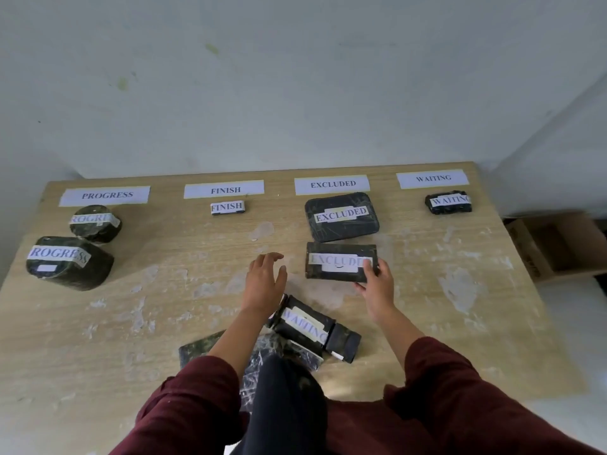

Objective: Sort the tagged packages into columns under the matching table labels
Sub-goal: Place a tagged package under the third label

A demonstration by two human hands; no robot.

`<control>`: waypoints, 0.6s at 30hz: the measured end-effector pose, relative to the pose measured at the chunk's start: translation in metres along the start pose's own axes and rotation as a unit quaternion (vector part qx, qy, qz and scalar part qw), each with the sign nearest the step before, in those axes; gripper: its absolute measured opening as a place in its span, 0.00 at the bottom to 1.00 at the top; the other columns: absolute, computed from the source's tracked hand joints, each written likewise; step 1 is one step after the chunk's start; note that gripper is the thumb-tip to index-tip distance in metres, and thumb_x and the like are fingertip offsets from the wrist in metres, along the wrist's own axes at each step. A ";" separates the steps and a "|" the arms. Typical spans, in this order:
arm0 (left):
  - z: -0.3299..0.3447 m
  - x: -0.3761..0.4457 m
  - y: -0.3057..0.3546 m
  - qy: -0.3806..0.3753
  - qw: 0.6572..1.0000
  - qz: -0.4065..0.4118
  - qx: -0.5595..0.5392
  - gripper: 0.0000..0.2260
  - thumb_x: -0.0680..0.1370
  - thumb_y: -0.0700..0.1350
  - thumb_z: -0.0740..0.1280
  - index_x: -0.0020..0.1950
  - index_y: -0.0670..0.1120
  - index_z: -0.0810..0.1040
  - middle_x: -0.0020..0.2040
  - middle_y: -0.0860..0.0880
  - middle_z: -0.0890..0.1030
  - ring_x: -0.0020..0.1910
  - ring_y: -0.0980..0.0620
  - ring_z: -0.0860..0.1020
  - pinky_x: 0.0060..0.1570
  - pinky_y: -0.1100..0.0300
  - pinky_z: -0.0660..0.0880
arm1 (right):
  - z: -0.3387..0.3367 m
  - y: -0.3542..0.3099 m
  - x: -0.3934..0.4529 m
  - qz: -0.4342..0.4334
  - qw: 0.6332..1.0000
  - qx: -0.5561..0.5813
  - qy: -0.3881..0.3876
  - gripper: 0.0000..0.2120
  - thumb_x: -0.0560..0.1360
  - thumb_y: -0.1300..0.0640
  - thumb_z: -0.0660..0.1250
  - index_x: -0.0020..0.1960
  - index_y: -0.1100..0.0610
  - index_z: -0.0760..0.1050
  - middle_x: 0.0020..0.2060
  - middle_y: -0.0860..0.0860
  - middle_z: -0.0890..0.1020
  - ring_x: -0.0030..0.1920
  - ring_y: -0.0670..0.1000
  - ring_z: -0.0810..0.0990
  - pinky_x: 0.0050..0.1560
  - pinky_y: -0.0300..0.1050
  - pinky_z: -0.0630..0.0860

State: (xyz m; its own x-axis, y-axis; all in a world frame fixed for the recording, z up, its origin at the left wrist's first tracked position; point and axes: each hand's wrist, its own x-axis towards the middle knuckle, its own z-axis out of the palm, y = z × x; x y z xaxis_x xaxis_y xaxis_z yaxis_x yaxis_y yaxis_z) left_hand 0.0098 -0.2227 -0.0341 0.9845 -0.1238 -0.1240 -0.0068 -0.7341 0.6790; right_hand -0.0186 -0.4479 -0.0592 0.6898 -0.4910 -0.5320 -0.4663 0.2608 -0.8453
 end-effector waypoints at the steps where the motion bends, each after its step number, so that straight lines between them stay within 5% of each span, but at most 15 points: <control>1: 0.005 0.003 0.004 -0.008 1.000 0.004 0.003 0.13 0.80 0.44 0.60 0.63 0.42 0.73 0.63 0.43 0.75 0.64 0.44 0.70 0.63 0.50 0.68 | -0.010 -0.001 0.006 0.010 1.000 0.001 0.018 0.16 0.81 0.56 0.61 0.67 0.59 0.68 0.61 0.59 0.76 0.60 0.59 0.77 0.51 0.52 0.79; 7: 0.034 0.015 0.019 -0.084 0.995 -0.002 0.045 0.17 0.80 0.47 0.60 0.67 0.44 0.69 0.67 0.43 0.71 0.67 0.43 0.67 0.65 0.49 0.66 | -0.041 -0.003 0.033 0.016 0.996 -0.042 0.074 0.17 0.79 0.57 0.65 0.65 0.58 0.67 0.59 0.56 0.76 0.54 0.57 0.79 0.40 0.47 0.80; 10: 0.045 0.016 0.022 -0.102 0.992 0.000 0.073 0.19 0.80 0.48 0.60 0.70 0.44 0.66 0.69 0.43 0.69 0.69 0.43 0.65 0.67 0.48 0.65 | -0.040 -0.003 0.038 -0.036 0.986 -0.140 0.082 0.17 0.77 0.53 0.68 0.62 0.56 0.71 0.57 0.56 0.78 0.55 0.56 0.79 0.54 0.54 0.79; 14: 0.057 0.019 0.027 -0.111 0.990 0.008 0.091 0.22 0.80 0.49 0.59 0.73 0.44 0.62 0.71 0.44 0.66 0.71 0.44 0.63 0.68 0.48 0.63 | -0.037 0.010 0.025 -0.180 0.892 -0.392 0.134 0.26 0.74 0.50 0.70 0.69 0.58 0.71 0.63 0.59 0.73 0.65 0.60 0.69 0.62 0.57 0.68; 18: 0.066 0.024 0.030 -0.113 0.987 0.026 0.111 0.28 0.80 0.51 0.58 0.78 0.48 0.51 0.78 0.45 0.55 0.76 0.44 0.56 0.72 0.45 0.59 | -0.035 0.033 0.006 -0.257 0.826 -0.502 0.023 0.27 0.75 0.46 0.67 0.72 0.46 0.66 0.74 0.56 0.64 0.74 0.57 0.61 0.69 0.60 0.61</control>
State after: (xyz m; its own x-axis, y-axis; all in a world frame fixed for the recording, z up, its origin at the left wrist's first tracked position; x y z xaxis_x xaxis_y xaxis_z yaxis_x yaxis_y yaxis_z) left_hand 0.0212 -0.2911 -0.0644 0.9177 -0.2927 -0.2686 -0.1195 -0.8482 0.5160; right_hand -0.0500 -0.4714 -0.0887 0.9286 -0.3591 -0.0931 -0.3578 -0.8007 -0.4804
